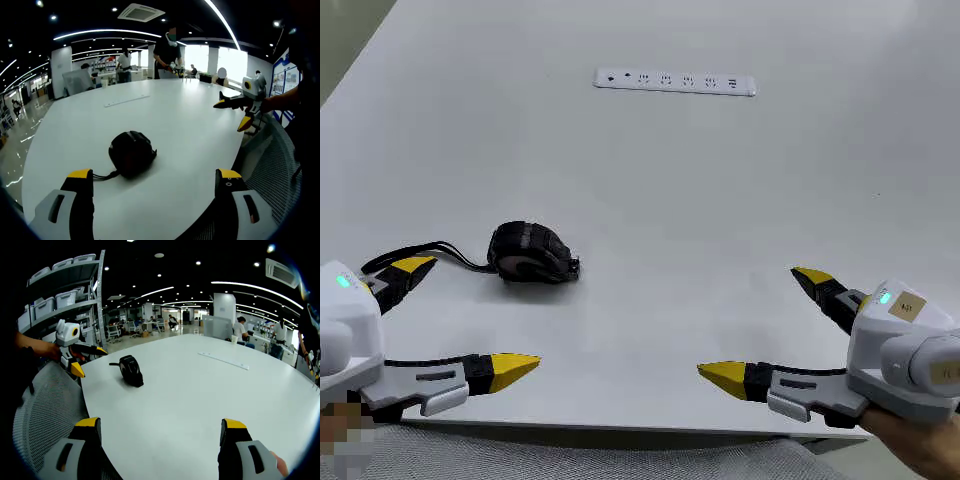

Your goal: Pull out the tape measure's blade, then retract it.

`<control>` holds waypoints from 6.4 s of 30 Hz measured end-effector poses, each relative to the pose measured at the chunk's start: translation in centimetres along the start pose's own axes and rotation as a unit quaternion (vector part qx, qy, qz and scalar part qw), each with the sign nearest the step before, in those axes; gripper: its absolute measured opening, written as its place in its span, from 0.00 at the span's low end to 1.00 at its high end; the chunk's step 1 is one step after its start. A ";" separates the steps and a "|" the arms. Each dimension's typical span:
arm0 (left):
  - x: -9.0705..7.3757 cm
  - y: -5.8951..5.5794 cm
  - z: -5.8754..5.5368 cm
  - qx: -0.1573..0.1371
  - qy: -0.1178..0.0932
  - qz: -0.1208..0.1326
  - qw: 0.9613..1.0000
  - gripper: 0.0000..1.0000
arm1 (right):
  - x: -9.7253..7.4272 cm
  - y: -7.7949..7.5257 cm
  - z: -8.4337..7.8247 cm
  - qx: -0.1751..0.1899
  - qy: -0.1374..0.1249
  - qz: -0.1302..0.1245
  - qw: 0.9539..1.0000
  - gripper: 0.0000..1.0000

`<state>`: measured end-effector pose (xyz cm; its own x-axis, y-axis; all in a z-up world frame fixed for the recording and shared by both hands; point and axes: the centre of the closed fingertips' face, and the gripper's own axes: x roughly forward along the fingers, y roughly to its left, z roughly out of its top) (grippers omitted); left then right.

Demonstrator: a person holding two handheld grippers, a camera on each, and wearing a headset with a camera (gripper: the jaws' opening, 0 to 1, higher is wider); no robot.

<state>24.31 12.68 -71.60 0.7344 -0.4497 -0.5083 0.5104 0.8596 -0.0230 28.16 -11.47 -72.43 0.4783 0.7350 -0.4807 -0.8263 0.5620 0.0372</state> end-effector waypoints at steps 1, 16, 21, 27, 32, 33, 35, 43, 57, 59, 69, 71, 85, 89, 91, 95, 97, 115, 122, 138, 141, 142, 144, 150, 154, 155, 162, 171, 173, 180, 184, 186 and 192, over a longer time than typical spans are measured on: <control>0.0 0.0 0.0 0.000 -0.001 0.000 1.000 0.99 | 0.0 0.0 0.0 0.000 0.000 0.000 1.000 0.99; 0.0 0.1 0.2 0.004 -0.002 -0.002 1.000 0.99 | 0.0 0.0 -0.2 -0.007 0.006 0.001 1.000 0.99; 0.0 0.1 0.2 0.007 0.000 -0.003 1.000 0.99 | 0.0 0.0 -0.4 -0.008 0.010 0.002 1.000 0.99; 0.0 0.2 0.1 0.010 0.002 -0.005 1.000 0.99 | 0.0 0.0 -0.4 -0.010 0.012 0.001 1.000 0.99; 0.2 0.3 0.2 0.012 0.004 -0.005 1.000 0.99 | 0.0 -0.2 -0.5 -0.012 0.016 0.001 1.000 0.99; 0.2 0.4 0.2 0.013 0.004 -0.005 1.000 0.99 | 0.0 -0.2 -0.5 -0.012 0.017 0.002 1.000 0.99; 0.2 0.4 0.2 0.014 0.006 -0.006 1.000 0.99 | 0.0 -0.3 -0.5 -0.012 0.019 0.003 1.000 0.99; 0.5 0.8 0.3 0.019 0.011 -0.009 1.000 0.99 | 0.2 -0.4 -0.5 -0.017 0.020 0.005 1.000 0.99; 1.4 1.6 0.6 0.031 0.020 -0.021 0.999 0.99 | 1.2 -0.9 -0.5 -0.023 0.031 0.022 0.999 0.99; 1.5 1.9 0.6 0.033 0.021 -0.022 0.999 0.99 | 1.5 -1.0 -0.6 -0.024 0.034 0.027 0.999 0.99; 2.1 2.7 0.6 0.045 0.033 -0.036 0.998 0.99 | 2.6 -1.1 -0.6 -0.037 0.043 0.048 0.997 0.99; 2.3 2.8 0.5 0.046 0.034 -0.039 0.998 0.99 | 2.8 -1.1 -0.6 -0.042 0.043 0.051 0.997 0.99; 3.5 4.0 1.0 0.062 0.040 -0.064 0.995 0.91 | 4.8 -1.8 -0.3 -0.065 0.054 0.079 0.993 0.99; 3.8 4.2 1.0 0.066 0.046 -0.069 0.994 0.90 | 5.3 -1.7 -0.2 -0.070 0.058 0.088 0.992 0.99; 3.9 4.4 0.9 0.068 0.051 -0.072 0.994 0.89 | 5.6 -1.7 -0.2 -0.074 0.059 0.093 0.991 0.99; 4.2 4.5 0.8 0.075 0.059 -0.079 0.992 0.89 | 6.2 -1.7 -0.3 -0.080 0.064 0.104 0.989 0.99; 4.4 4.6 0.7 0.077 0.062 -0.083 0.992 0.89 | 6.5 -1.7 -0.3 -0.084 0.066 0.109 0.988 0.99; 5.9 5.0 0.7 0.122 0.084 -0.122 0.981 0.66 | 9.7 -0.9 1.0 -0.131 0.063 0.160 0.976 0.88; 6.3 5.3 0.6 0.146 0.100 -0.136 0.975 0.58 | 11.1 -0.2 1.4 -0.154 0.061 0.182 0.969 0.82; 7.0 5.9 -0.2 0.209 0.143 -0.183 0.950 0.40 | 14.1 2.2 2.2 -0.220 0.056 0.240 0.944 0.53; 7.1 6.0 -0.3 0.218 0.150 -0.192 0.945 0.37 | 14.7 2.6 2.4 -0.230 0.056 0.248 0.939 0.49; 7.2 6.1 -0.3 0.221 0.152 -0.196 0.943 0.36 | 14.9 2.7 2.5 -0.233 0.056 0.251 0.938 0.47; 7.3 6.1 -0.3 0.226 0.156 -0.201 0.940 0.35 | 15.3 3.0 2.6 -0.240 0.056 0.258 0.934 0.44; 7.5 6.0 -0.3 0.239 0.167 -0.221 0.931 0.29 | 16.5 3.8 3.0 -0.255 0.057 0.275 0.925 0.38; 7.7 6.0 -0.4 0.248 0.172 -0.230 0.925 0.27 | 17.2 4.3 3.1 -0.264 0.061 0.284 0.920 0.33; 7.7 6.0 -0.4 0.252 0.173 -0.233 0.923 0.27 | 17.5 4.4 3.1 -0.267 0.062 0.287 0.918 0.32; 7.9 5.7 -0.5 0.271 0.177 -0.246 0.913 0.25 | 18.5 5.4 3.0 -0.269 0.067 0.300 0.913 0.25; 7.9 5.8 -0.6 0.267 0.170 -0.249 0.916 0.24 | 19.9 6.3 2.5 -0.273 0.077 0.303 0.910 0.19; 7.9 5.8 -0.6 0.266 0.170 -0.249 0.916 0.24 | 20.1 6.4 2.5 -0.270 0.078 0.305 0.910 0.18; 7.9 5.7 -0.6 0.260 0.166 -0.250 0.918 0.23 | 20.7 6.8 2.3 -0.269 0.081 0.302 0.911 0.13; 8.0 5.7 -0.6 0.256 0.165 -0.249 0.919 0.23 | 20.9 6.9 2.2 -0.263 0.083 0.299 0.913 0.12; 8.0 5.7 -0.6 0.255 0.163 -0.248 0.920 0.23 | 21.0 6.9 2.2 -0.262 0.082 0.296 0.915 0.12; 8.0 5.7 -0.6 0.246 0.159 -0.247 0.924 0.23 | 21.1 6.9 2.2 -0.242 0.083 0.286 0.924 0.12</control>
<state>32.80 14.14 -76.35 0.2287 -0.5967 -0.7692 0.9471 0.3191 0.0341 33.25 8.77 -80.36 -0.0958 0.7678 -0.6335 -0.9852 -0.1640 -0.0497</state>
